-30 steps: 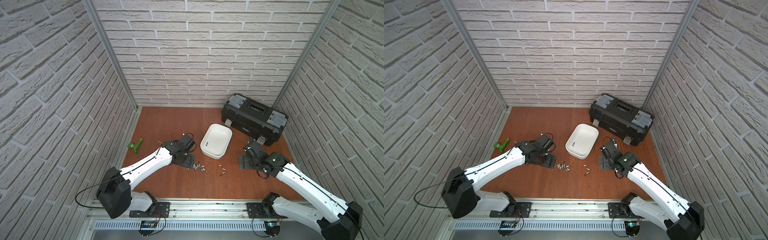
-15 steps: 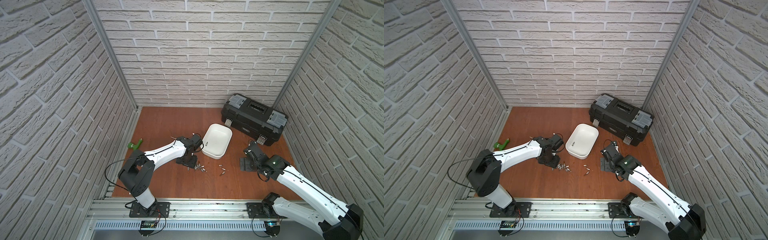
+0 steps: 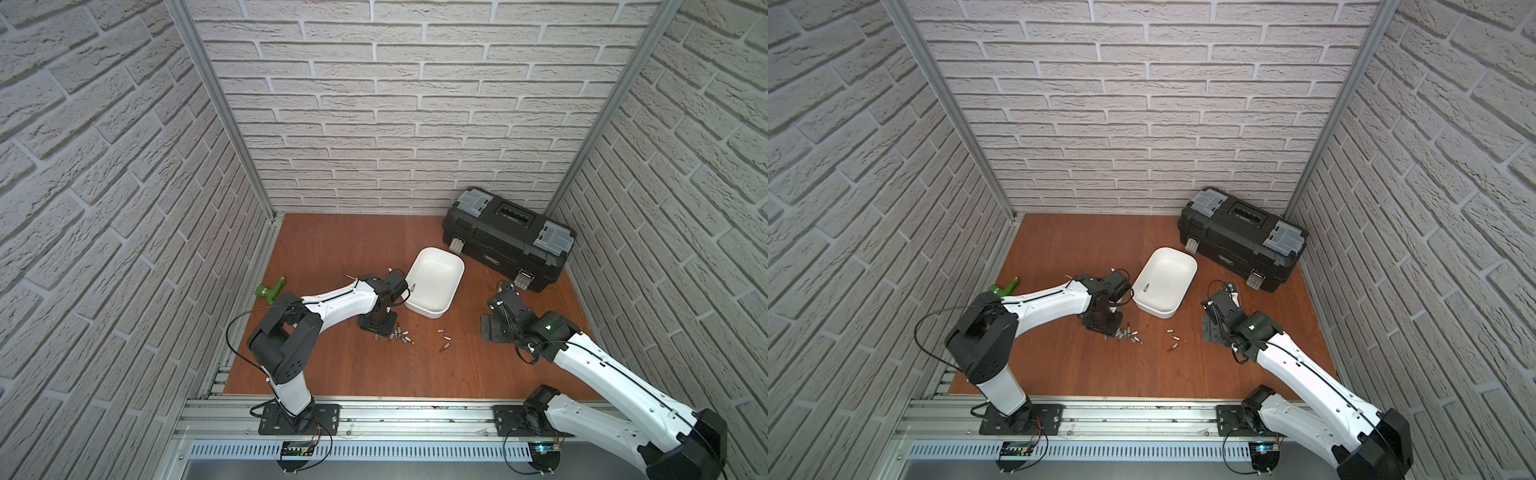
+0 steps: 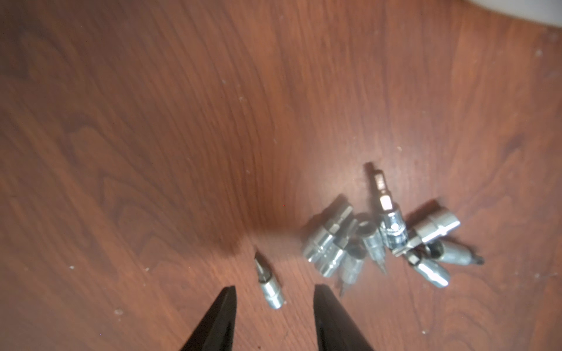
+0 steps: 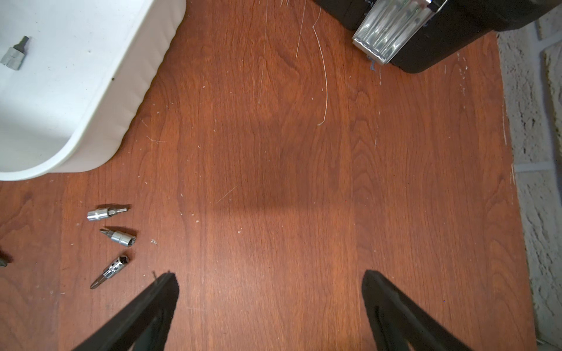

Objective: Put the bit on the desktop into the storage box
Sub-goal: Pick up the screwdriver bit from the center of the board.

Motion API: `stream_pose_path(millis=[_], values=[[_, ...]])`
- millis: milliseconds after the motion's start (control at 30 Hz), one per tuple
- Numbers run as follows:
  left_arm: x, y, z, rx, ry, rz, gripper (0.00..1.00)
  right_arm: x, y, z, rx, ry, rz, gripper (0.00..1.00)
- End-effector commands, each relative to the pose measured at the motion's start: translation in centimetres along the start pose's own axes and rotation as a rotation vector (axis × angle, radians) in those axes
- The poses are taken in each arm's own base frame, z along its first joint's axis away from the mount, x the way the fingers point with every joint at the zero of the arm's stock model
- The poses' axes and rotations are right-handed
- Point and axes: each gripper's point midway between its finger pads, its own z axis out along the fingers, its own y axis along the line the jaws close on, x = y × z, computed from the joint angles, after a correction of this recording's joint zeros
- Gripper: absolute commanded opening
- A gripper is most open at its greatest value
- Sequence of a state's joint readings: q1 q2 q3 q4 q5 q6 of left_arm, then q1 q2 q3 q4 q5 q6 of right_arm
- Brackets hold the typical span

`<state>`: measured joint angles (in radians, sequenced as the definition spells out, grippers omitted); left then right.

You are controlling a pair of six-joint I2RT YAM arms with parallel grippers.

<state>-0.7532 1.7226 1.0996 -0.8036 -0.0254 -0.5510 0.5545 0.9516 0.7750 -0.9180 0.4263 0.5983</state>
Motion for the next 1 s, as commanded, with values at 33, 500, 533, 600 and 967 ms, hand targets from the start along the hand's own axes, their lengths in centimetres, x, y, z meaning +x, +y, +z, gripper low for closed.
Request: stream_pose_path(millis=[33, 500, 533, 600, 967], values=[[0.8, 0.2, 1.1, 0.005, 0.024, -0.018, 0.44, -0.5, 0.1, 0.1, 0.007, -0.028, 0.019, 0.99], [2.0, 0.8, 2.4, -0.007, 0.049, -0.03, 0.35, -1.0, 0.3, 0.2, 0.01, -0.029, 0.011, 0.99], [2.0, 0.8, 2.4, -0.008, 0.049, -0.031, 0.34, -1.0, 0.4, 0.2, 0.01, -0.027, 0.01, 0.99], [2.0, 0.9, 2.5, -0.012, 0.049, -0.03, 0.32, -1.1, 0.4, 0.2, 0.012, -0.027, 0.016, 0.99], [1.7, 0.8, 3.1, -0.013, 0.049, -0.022, 0.21, -1.4, 0.5, 0.1, 0.005, -0.041, 0.031, 0.99]])
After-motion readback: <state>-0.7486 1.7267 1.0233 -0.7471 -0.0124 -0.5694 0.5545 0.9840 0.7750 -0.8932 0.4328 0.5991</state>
